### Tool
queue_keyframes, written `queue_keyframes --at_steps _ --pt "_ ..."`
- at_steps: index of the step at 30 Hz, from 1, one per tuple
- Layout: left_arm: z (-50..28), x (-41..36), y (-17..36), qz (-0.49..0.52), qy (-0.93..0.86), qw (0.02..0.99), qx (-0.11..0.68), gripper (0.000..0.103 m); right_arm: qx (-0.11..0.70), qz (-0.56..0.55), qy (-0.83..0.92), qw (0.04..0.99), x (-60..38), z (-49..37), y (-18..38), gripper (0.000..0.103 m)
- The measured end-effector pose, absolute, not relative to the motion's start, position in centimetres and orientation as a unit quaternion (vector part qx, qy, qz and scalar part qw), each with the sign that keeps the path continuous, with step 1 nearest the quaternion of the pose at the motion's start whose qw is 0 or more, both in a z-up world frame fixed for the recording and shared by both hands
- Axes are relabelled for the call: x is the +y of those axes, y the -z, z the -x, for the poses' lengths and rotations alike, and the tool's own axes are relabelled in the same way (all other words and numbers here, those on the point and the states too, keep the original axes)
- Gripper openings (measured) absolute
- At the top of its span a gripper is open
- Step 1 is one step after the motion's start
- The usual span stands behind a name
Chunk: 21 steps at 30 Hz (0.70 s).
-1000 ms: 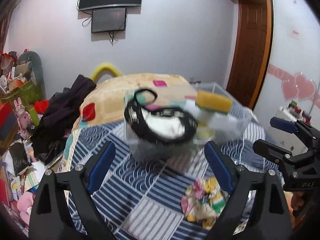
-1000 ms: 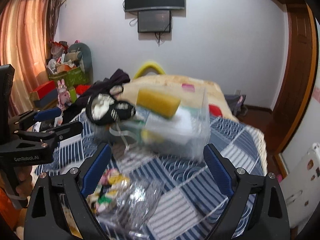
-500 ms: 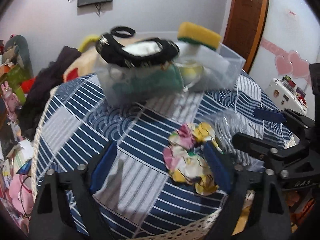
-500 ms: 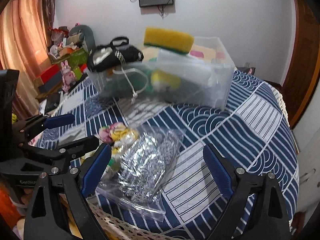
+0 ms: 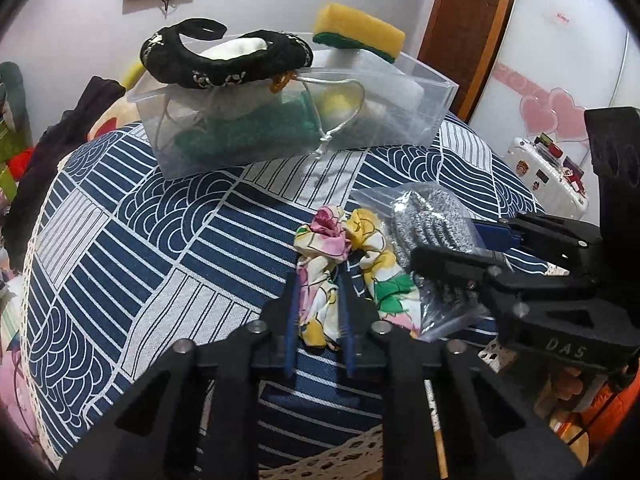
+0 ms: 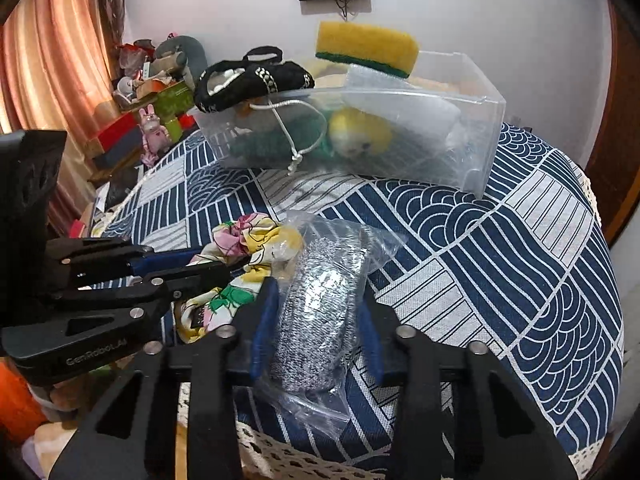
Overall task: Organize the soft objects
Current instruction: 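Grasp the bagged silver scrubber with right tool while left tool grasps floral scrunchie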
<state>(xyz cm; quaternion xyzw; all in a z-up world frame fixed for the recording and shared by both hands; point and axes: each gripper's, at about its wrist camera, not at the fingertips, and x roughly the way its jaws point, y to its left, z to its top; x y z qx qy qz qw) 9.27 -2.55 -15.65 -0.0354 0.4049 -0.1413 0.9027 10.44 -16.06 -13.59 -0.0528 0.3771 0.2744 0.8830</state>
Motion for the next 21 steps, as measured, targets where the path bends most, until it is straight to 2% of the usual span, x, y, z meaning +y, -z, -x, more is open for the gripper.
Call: queue_keyframes --at_steps 8,21 --pt "-8.6 -1.2 14.2 0.037 0.119 0.916 0.383 0.012 0.361 0.047 -0.266 0.892 -16.6 -10.1 12.7 0.028" --pt "-7.6 0.7 9.1 0.045 0.093 0.944 0.315 0.012 0.308 0.049 -0.257 0.915 -16.6 -10.2 9.1 0.028"
